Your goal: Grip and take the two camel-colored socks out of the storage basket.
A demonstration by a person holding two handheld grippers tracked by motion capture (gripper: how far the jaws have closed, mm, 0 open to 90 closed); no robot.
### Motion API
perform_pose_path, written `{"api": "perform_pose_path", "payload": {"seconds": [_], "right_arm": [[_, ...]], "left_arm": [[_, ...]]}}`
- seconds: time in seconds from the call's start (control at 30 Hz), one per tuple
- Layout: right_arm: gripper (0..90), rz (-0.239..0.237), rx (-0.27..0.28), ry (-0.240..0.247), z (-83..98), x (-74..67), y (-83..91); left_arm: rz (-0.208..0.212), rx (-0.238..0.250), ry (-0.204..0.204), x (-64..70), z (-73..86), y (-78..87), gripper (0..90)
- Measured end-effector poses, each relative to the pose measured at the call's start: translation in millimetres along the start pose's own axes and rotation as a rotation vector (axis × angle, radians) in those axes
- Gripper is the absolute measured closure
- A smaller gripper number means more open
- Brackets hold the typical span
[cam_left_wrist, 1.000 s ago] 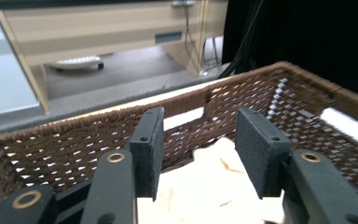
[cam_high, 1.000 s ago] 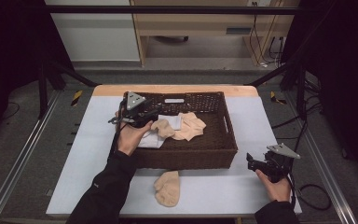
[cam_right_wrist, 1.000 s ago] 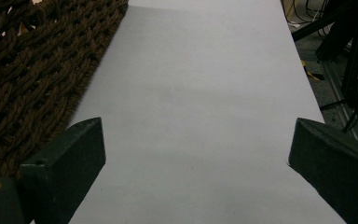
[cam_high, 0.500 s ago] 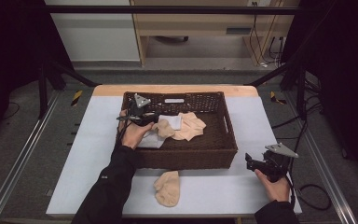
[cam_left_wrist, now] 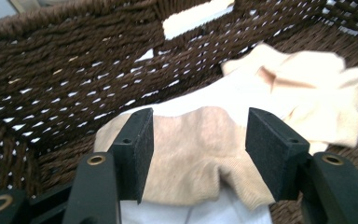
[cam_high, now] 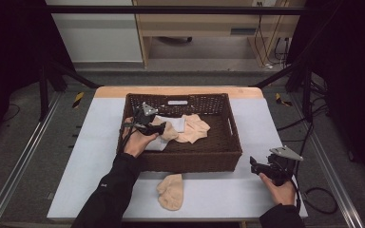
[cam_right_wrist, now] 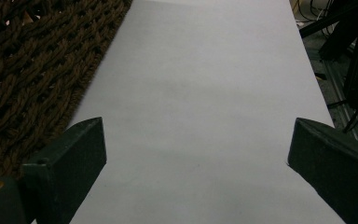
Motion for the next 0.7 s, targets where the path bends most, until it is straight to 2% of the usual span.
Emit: {"api": "perform_pose_path", "payload": {"seconds": [0.07,0.17,0.3,0.4,0.47,0.57,0.6,0.7], "right_arm": [[4.6,0.000,0.000,-0.002,0.1,0.0,0.4],[4.6,0.001,-0.001,0.001,0.4,0.4,-0.1],[4.7,-0.001,-0.003,-0.002,0.8,-0.4,0.4],[4.8,0.002,-0.005,0.001,1.1,0.0,-0.3],[4.8,0.003,-0.005,0.000,1.0,-0.1,-0.1],[4.8,0.006,-0.005,0.004,1.1,0.3,-0.5],[4.8,0.005,-0.007,0.002,1.2,-0.1,-0.5],[4.9,0.004,-0.007,0.003,1.2,-0.2,-0.7]], "left_arm": [[-0.008,-0.026,0.002,-0.6,6.0,-1.2,47.3],[-0.024,-0.028,-0.014,-0.7,6.6,-0.8,50.2],[-0.046,-0.051,-0.081,2.8,7.9,-2.4,51.2],[-0.034,-0.070,-0.099,6.9,9.9,-4.4,51.4],[-0.031,-0.081,-0.100,6.8,11.3,-5.3,51.8],[-0.026,-0.100,-0.073,6.0,13.9,-7.0,54.0],[-0.020,-0.121,-0.073,6.2,16.2,-8.3,57.0],[-0.014,-0.144,-0.072,6.8,18.2,-9.4,60.9]]}}
Point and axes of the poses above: each handheld gripper's, and its own axes: y roughly backward along the jaws, z roughly out of its underside, x roughly to its right, the point moved 8 cm from there along -y, roughly forward along the jaws, and after that the axes turned 8 degrees about -y, right-handed, at the moved point
